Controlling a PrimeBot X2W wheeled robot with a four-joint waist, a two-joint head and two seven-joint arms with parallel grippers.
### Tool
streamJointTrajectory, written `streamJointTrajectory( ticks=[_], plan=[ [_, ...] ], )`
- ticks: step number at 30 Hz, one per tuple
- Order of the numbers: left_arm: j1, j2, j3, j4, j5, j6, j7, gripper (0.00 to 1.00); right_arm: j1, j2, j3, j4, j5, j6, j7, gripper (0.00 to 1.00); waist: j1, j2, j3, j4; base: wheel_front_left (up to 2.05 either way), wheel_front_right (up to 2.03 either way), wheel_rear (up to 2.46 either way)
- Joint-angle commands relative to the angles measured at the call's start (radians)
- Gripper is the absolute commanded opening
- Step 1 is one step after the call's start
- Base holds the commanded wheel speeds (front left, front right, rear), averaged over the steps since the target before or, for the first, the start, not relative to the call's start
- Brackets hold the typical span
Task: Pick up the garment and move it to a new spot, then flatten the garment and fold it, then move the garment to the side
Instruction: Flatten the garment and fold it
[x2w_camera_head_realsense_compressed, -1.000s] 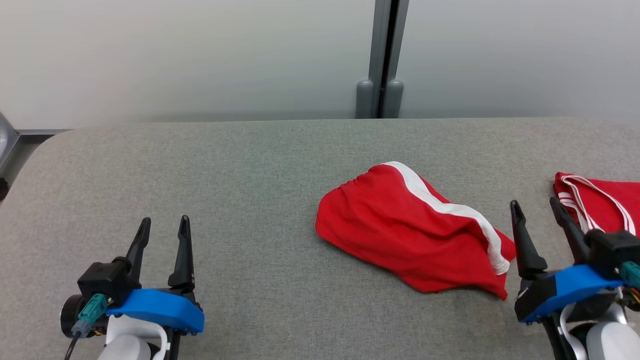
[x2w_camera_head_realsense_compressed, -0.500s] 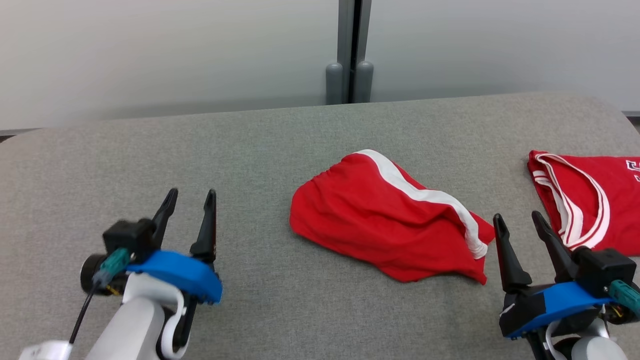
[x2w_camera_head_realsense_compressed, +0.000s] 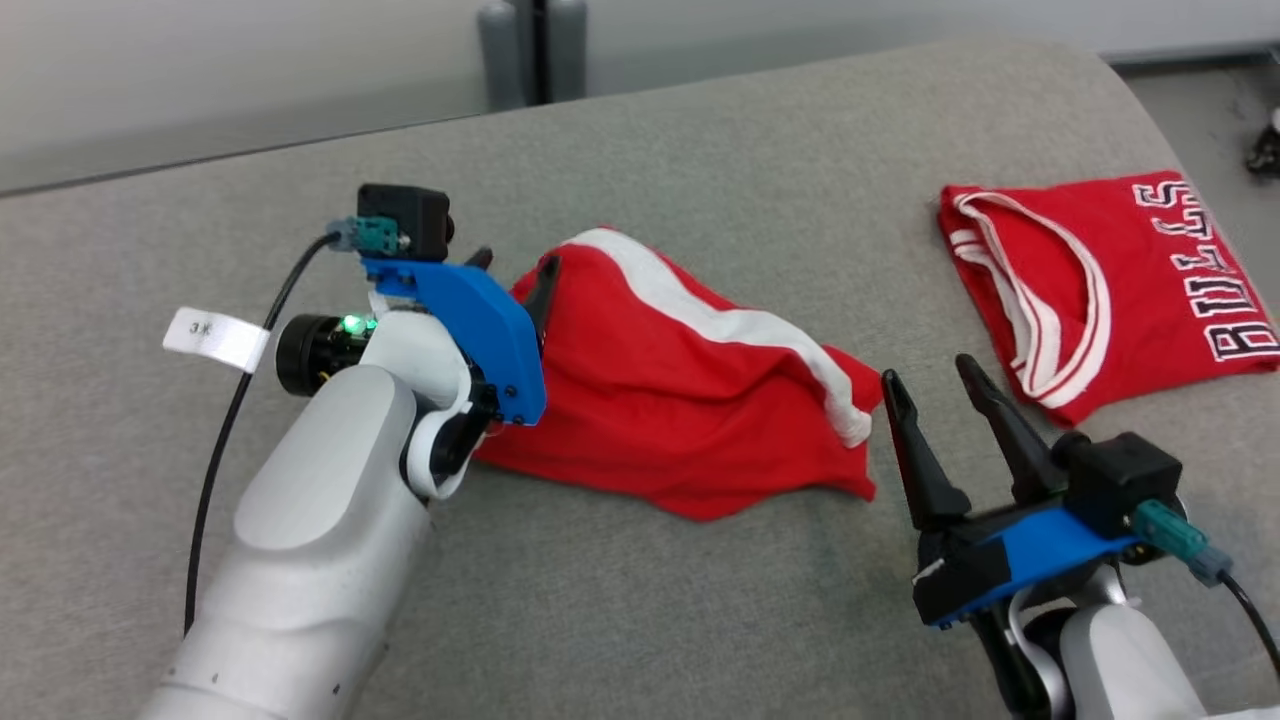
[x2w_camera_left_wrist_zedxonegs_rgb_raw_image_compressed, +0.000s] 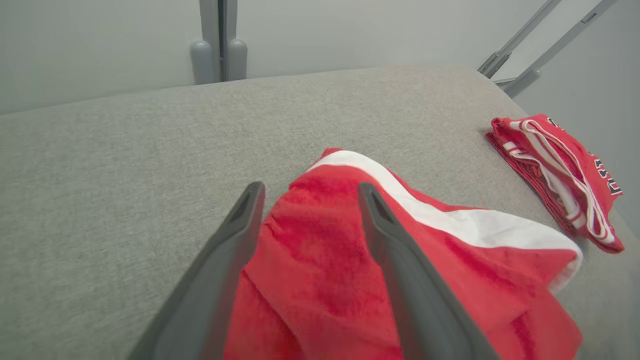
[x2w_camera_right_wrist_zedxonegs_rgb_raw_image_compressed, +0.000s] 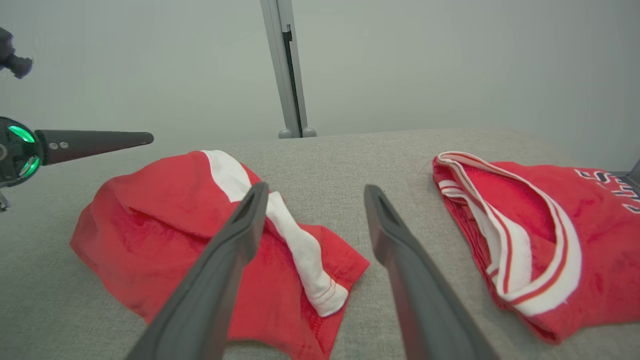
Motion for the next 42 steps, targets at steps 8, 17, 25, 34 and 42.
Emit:
streamJointTrajectory(
  ticks=[8,17,25,34,42],
  plan=[
    [-0.112,0.056,-0.045,0.186,0.045,0.031,0.158,1.0,-0.071,-0.001,0.082,0.051,0.049,0.0,-0.049,1.0,-0.0001,-0.0001,0.064,-0.111,0.0,0.0,0.0],
    [-0.109,0.047,-0.085,0.258,0.041,0.019,0.268,0.0,-0.091,-0.001,0.08,0.091,0.062,0.0,-0.083,1.0,-0.0001,-0.0001,0.079,-0.116,0.0,0.0,0.0],
    [-0.046,0.034,-0.049,0.117,0.059,0.063,-0.06,0.0,-0.084,-0.001,0.039,0.089,0.041,0.0,-0.079,1.0,-0.0001,-0.0001,0.038,-0.03,0.0,0.0,0.0],
    [0.263,0.088,-0.08,-0.177,0.081,0.112,-0.189,0.0,-0.029,-0.001,-0.011,0.062,0.017,0.0,-0.048,1.0,-0.0001,-0.0001,-0.044,0.097,0.0,0.0,0.0],
    [0.484,0.114,-0.092,-0.317,0.061,0.189,-0.192,0.0,0.006,-0.001,-0.043,0.035,0.008,0.0,-0.022,1.0,-0.0001,-0.0001,-0.084,0.156,0.0,0.0,0.0]
  ],
)
